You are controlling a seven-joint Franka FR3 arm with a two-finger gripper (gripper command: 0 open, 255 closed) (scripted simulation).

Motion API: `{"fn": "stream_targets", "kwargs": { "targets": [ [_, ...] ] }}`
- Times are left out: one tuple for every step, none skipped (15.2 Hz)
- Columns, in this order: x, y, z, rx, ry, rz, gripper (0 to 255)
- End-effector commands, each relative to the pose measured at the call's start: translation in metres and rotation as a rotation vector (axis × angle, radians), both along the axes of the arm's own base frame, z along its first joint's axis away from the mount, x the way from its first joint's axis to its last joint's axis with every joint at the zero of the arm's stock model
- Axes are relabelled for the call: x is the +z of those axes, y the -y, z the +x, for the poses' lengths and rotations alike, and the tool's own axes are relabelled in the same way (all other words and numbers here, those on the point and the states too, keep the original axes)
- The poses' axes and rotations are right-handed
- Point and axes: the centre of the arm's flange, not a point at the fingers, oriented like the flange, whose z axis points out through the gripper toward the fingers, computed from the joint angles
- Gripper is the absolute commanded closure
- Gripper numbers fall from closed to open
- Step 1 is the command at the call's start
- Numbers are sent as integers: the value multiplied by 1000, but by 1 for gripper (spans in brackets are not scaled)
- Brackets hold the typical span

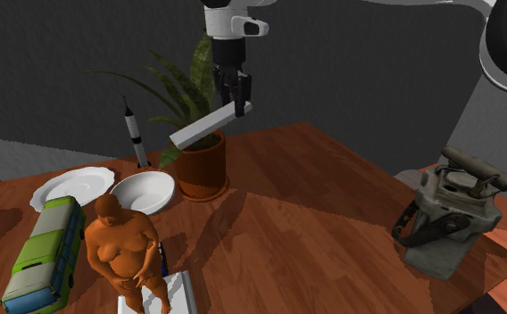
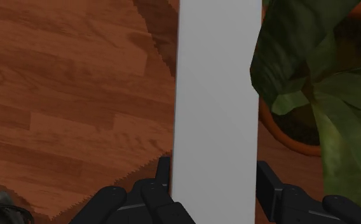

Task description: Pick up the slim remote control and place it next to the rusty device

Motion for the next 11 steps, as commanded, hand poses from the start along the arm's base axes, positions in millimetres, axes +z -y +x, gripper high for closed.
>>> {"fn": "stream_targets", "kwargs": {
  "targets": [
    [12,0,-1,0,0,0,255],
    [17,0,-1,0,0,0,255],
    [22,0,-1,0,0,0,255],
    [28,0,-1,0,0,0,255],
    [33,0,-1,0,0,0,255],
    [38,0,-1,0,0,0,255],
    [44,0,-1,0,0,0,255],
    [49,0,-1,0,0,0,255],
    [49,0,-1,0,0,0,255],
    [49,9,-10,0,0,0,255],
    [49,19,-20,0,0,0,255]
  ]
}}
